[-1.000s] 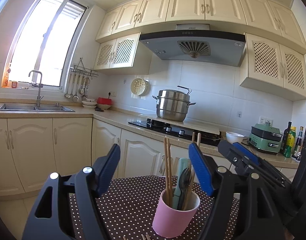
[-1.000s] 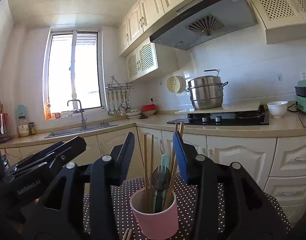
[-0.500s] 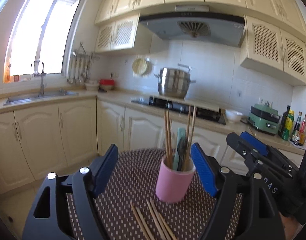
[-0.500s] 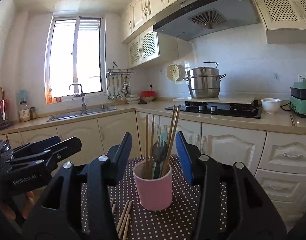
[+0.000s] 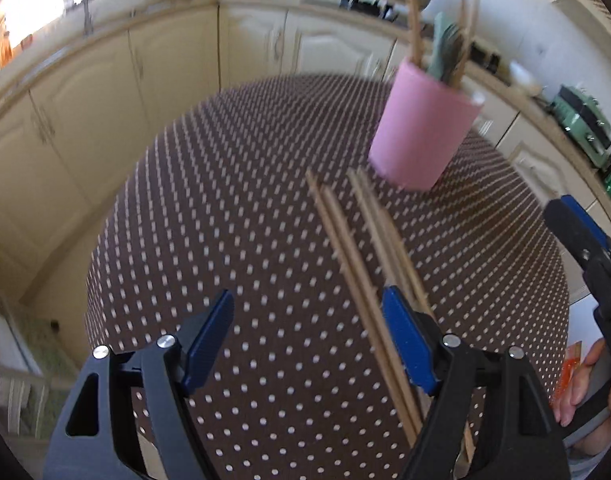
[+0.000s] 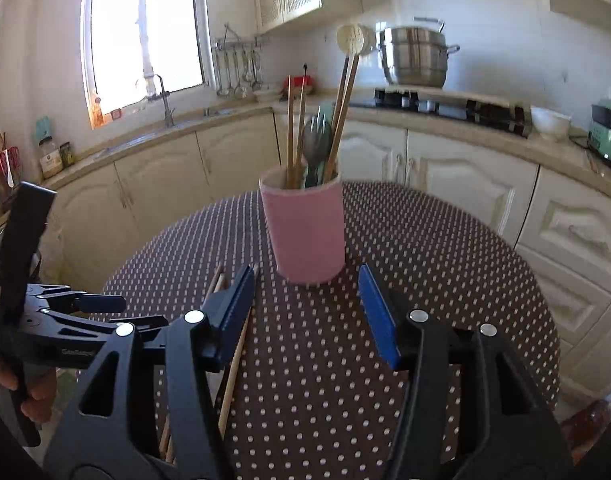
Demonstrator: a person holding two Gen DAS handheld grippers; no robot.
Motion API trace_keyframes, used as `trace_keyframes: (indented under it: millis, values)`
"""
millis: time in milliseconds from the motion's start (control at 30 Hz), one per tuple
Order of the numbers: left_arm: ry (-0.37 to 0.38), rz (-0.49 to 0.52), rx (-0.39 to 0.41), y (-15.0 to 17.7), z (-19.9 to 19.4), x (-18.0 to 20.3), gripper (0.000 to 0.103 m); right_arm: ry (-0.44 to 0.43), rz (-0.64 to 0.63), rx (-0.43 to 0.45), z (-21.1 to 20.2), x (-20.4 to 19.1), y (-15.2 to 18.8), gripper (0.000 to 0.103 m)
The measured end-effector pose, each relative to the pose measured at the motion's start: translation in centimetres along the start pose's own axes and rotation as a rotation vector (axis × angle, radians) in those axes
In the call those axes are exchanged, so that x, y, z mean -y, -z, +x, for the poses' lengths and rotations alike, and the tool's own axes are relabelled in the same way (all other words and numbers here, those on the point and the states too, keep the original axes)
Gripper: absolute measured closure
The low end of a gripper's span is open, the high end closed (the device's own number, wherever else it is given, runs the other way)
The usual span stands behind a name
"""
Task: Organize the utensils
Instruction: 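Withdraw both tools from the cup back toward the chopstick row, then grasp a chopstick with the left tool while the right tool grasps another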
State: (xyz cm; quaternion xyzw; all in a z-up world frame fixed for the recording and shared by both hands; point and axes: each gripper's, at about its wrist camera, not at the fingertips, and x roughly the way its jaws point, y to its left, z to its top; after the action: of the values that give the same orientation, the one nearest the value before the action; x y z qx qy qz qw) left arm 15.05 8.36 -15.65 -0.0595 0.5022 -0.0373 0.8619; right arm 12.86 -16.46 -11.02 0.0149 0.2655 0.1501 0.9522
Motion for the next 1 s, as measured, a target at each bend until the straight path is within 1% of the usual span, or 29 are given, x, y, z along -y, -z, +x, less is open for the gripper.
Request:
trace_keyframes:
  millis: [100,267,500,633,667,767,867,933,967,1000]
  values:
    - [0.021,-0.033,-0.042,-0.1,0.8,-0.7,0.028,-0.003,0.000,-0.041,0.5,-0.2,0.7,0.049]
    - [-0.031,-0.025,-0.094,-0.4,2.5,-0.5,0.028,-0.012,-0.007,-0.087,1.1,-0.1,1.2,0.047]
    - [-0.082,0.014,-0.092,-1.0,3.4,0.8,0.028,-0.011,-0.003,-0.108,1.4,0.0,1.5,0.045]
    - [-0.100,0.050,-0.093,-2.0,4.1,2.6,0.027,-0.007,-0.004,-0.126,1.7,0.0,1.5,0.045]
    - [-0.103,0.057,-0.093,-2.4,4.6,3.5,0.026,-0.007,-0.004,-0.136,1.8,-0.1,1.6,0.045]
    - [-0.134,0.101,-0.104,-2.8,5.4,4.5,0.025,-0.010,-0.017,-0.173,2.2,-0.1,1.5,0.045]
    - [-0.164,0.115,-0.093,-3.5,6.1,5.9,0.026,-0.013,-0.024,-0.217,2.7,-0.2,1.5,0.045]
    - [-0.148,0.118,-0.088,-3.6,6.2,6.3,0.032,-0.020,-0.029,-0.276,3.5,-0.4,1.6,0.045]
    - [-0.137,0.125,-0.081,-3.5,6.1,6.6,0.039,-0.032,-0.028,-0.305,3.9,-0.4,1.7,0.045]
    - [-0.133,0.126,-0.077,-3.4,5.8,6.7,0.049,-0.049,-0.020,-0.327,4.2,-0.4,1.7,0.045]
